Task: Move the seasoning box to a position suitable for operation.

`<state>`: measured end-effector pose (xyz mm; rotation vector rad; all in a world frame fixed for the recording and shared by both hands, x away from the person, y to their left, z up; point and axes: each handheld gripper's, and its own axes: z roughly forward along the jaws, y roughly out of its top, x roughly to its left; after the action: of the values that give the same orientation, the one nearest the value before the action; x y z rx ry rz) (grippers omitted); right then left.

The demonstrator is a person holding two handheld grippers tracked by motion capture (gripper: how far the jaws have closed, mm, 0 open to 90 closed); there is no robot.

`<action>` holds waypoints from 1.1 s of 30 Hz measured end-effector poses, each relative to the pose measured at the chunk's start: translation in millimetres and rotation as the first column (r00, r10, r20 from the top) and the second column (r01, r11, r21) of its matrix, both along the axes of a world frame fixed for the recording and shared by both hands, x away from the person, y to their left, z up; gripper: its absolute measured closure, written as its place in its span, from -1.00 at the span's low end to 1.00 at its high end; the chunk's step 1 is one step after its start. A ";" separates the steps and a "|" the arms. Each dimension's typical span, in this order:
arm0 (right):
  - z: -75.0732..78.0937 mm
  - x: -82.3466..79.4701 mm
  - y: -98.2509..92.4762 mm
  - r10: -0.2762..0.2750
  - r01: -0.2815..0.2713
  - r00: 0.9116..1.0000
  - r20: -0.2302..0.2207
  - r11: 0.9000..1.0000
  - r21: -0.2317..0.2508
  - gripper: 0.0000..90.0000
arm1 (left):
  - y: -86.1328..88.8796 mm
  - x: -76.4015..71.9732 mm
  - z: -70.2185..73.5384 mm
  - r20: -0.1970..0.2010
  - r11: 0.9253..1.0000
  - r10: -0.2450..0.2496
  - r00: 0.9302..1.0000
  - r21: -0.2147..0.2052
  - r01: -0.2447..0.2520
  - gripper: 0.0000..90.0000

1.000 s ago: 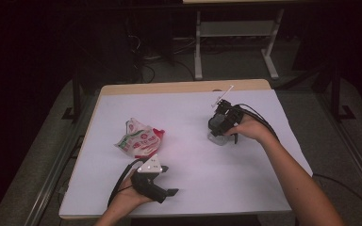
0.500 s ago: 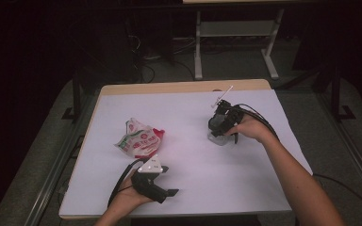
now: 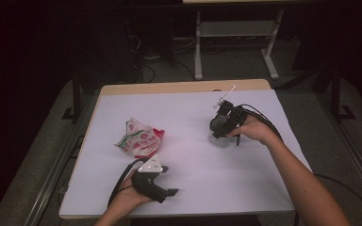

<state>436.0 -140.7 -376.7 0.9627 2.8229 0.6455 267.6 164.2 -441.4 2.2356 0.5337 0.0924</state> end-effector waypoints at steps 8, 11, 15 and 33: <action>16.7 -28.8 5.0 0.039 -0.040 0.999 0.033 0.999 0.010 -0.67 | -0.1 0.3 -0.9 -0.004 1.000 0.008 1.000 -0.012 -0.008 -0.72; 20.5 -38.9 7.6 0.035 -0.036 0.999 0.040 0.999 0.015 -0.67 | 0.3 0.2 -0.4 -0.002 1.000 0.005 1.000 -0.007 -0.005 -0.73; 21.0 -51.5 7.7 0.036 -0.039 0.998 0.048 0.998 0.054 -0.67 | 0.1 0.1 -0.4 -0.002 1.000 0.007 1.000 -0.008 -0.007 -0.72; 5.0 -105.7 22.7 0.102 -0.107 0.993 0.057 0.991 0.079 -0.67 | 0.5 0.7 -1.3 -0.001 1.000 0.014 1.000 -0.011 -0.014 -0.72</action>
<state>330.3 -118.0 -371.8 0.8011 2.8356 0.7922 268.3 164.8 -442.8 2.2212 0.5491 0.0958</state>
